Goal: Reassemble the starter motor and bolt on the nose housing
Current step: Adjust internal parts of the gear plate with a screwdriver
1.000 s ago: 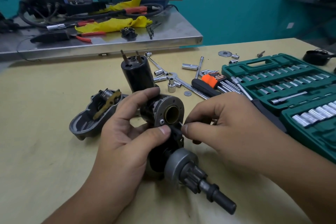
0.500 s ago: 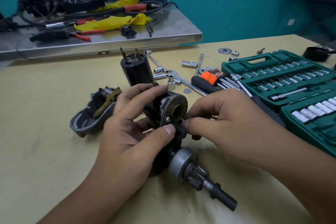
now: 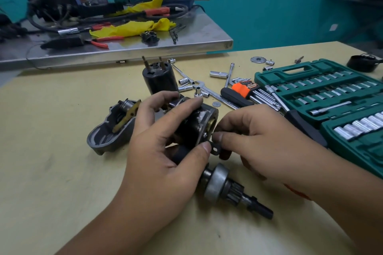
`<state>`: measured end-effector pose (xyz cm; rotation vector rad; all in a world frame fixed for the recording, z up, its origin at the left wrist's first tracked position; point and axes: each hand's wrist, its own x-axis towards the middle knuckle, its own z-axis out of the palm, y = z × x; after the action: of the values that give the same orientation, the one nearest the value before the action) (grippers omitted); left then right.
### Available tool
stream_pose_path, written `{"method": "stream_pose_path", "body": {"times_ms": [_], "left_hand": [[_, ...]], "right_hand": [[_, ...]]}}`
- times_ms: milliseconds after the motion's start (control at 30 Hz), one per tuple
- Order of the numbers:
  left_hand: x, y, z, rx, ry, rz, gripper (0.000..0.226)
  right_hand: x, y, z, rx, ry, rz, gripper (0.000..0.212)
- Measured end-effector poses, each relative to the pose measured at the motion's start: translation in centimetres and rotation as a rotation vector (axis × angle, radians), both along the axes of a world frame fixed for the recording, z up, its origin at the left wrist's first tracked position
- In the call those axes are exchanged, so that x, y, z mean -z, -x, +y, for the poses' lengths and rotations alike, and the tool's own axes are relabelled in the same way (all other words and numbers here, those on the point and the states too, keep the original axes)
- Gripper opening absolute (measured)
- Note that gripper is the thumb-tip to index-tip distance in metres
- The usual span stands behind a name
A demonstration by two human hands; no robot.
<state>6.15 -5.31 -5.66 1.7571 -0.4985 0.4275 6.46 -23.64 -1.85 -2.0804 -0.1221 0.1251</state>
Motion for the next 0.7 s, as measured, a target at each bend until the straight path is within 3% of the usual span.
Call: {"method": "stream_pose_path", "body": {"times_ms": [133, 400, 600, 700], "left_hand": [[0.18, -0.18, 0.28, -0.018, -0.081, -0.055, 0.061], [0.37, -0.47, 0.40, -0.046, -0.174, -0.144, 0.060], [0.41, -0.56, 0.70, 0.010, -0.191, -0.176, 0.058], [0.63, -0.82, 0.64, 0.025, -0.149, -0.149, 0.063]], "right_hand": [[0.39, -0.24, -0.12, -0.011, -0.128, 0.099, 0.021], [0.83, -0.58, -0.25, -0.026, -0.083, 0.026, 0.021], [0.25, -0.81, -1.00, -0.070, -0.335, 0.309, 0.021], [0.39, -0.79, -0.86, -0.052, -0.413, 0.345, 0.009]]}}
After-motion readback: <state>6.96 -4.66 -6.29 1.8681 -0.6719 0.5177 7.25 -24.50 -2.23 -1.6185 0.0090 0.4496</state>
